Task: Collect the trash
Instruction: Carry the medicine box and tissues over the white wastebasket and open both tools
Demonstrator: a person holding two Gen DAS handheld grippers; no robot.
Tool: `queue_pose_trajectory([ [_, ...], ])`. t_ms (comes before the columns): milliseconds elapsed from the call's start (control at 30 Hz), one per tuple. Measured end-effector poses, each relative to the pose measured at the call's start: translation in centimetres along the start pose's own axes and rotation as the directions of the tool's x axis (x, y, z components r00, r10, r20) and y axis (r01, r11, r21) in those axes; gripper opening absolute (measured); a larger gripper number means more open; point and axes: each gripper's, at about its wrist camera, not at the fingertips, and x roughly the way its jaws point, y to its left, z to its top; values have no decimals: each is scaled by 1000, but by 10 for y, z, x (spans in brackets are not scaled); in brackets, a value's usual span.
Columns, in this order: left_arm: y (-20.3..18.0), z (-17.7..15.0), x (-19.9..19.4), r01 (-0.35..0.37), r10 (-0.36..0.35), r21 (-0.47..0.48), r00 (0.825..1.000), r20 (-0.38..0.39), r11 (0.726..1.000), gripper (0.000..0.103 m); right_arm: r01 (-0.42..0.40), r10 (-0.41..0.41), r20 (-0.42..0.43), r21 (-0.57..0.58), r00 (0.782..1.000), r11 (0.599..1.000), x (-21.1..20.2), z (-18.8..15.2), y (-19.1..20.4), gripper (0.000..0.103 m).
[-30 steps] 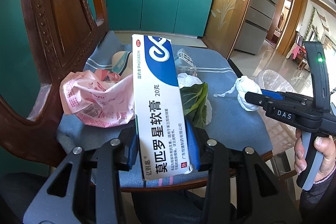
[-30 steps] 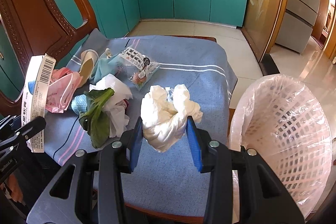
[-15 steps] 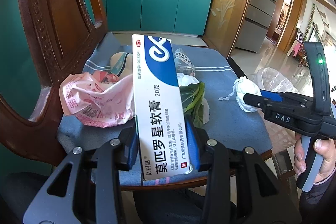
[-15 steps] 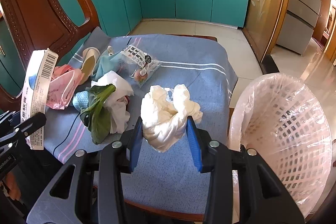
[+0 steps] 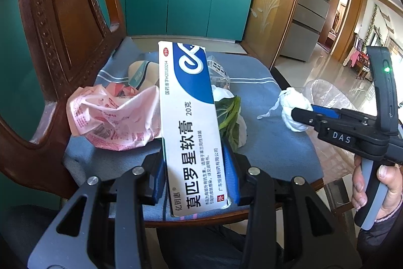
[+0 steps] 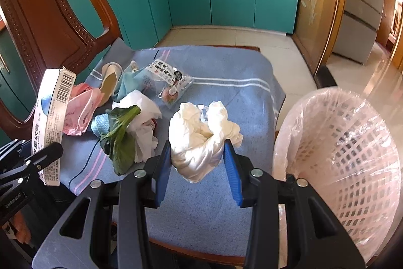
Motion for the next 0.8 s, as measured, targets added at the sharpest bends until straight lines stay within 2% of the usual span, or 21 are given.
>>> queue_pose_trajectory([
  [67, 0, 2, -2, 4, -4, 0, 1000, 6, 1000, 40, -7, 7, 5, 4, 1000, 1000, -2, 0, -1, 41],
  [267, -6, 14, -10, 38, -38, 3, 999, 34, 999, 40, -34, 29, 104, 46, 994, 998, -40, 10, -20, 41],
  [400, -22, 27, -13, 70, -72, 26, 996, 52, 997, 40, -12, -3, 175, 83, 985, 996, -71, 13, -44, 41],
  [533, -52, 42, -10, 126, -130, 83, 990, 57, 989, 40, 52, -81, 225, 132, 971, 990, -99, 8, -77, 41],
  [667, -102, 55, 3, 222, -232, 165, 972, 39, 961, 40, 130, -175, 220, 204, 960, 970, -116, -7, -117, 41],
  [800, -164, 61, 31, 354, -354, 235, 934, -40, 905, 40, 208, -272, 184, 305, 945, 929, -130, -31, -161, 41],
])
